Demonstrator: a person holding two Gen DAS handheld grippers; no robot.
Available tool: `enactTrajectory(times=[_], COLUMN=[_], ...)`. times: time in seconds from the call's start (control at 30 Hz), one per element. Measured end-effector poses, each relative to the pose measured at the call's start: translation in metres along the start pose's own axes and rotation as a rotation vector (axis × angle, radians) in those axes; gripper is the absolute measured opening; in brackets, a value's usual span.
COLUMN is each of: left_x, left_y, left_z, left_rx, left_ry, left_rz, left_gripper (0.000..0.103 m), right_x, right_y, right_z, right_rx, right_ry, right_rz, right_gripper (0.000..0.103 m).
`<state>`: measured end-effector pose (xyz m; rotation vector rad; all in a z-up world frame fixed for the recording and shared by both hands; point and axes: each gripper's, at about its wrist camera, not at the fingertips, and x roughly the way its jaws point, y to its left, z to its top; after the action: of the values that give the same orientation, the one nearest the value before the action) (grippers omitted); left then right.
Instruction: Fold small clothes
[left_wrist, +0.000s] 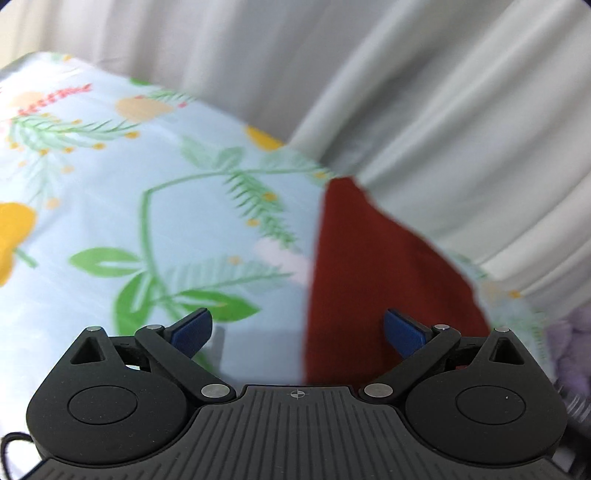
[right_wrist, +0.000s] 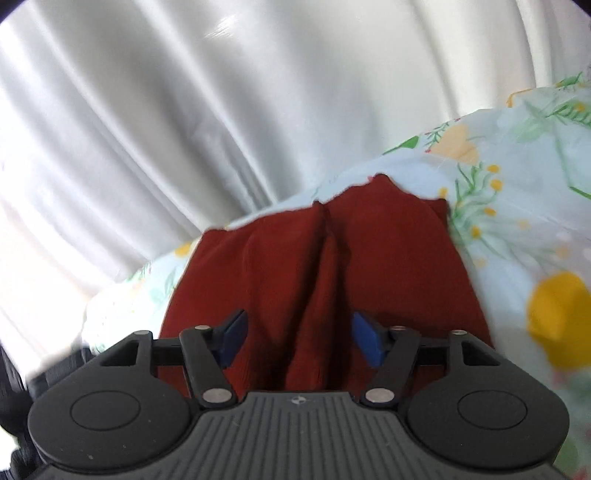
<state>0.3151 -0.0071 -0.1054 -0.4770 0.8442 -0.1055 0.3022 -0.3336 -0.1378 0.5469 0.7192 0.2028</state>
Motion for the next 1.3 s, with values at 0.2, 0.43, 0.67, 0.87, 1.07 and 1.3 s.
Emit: enactTrajectory(times=[0.2,0.43,0.67,0.87,1.07,1.3], left_x=[-0.002,-0.014,-0.014,-0.006,-0.023,-0.013], left_y=[0.006,-0.001,-0.016,-0.034,-0.034,-0.052], left_z=[-0.01,-0.012,-0.013,-0.028,-0.045,-0.077], left_rx=[0.002,0.076,0.104,0.19,0.277,0.404], left_ry=[0.019,-0.005,0.0,0.03,0.035,0.108], left_rz=[0.003,0.039,-0.004,-0.029,-0.023,-0.013], left_gripper=[0.102,0.102,0.102,0.102,0.102,0.102], right_x=[0.052,0.038,0.021,-0.007,-0.071,-0.051], right_y=[0.004,0.058,0.046,-0.007,-0.047,-0.038], right_z=[0.024,0.025,0.023,0.028,-0.005,-0.036], right_rx=[0.045,-0.345,-0.506,-0.226,0.074,0.141], right_ry=[0.081,-0.032,-0.131,-0.11,-0.066,0.03], right_rz=[0.022,-0.182,-0.423,-0.334,-0.092,-0.003], right_gripper=[0.042,0.01,0.01,0.028,0.056,0.05])
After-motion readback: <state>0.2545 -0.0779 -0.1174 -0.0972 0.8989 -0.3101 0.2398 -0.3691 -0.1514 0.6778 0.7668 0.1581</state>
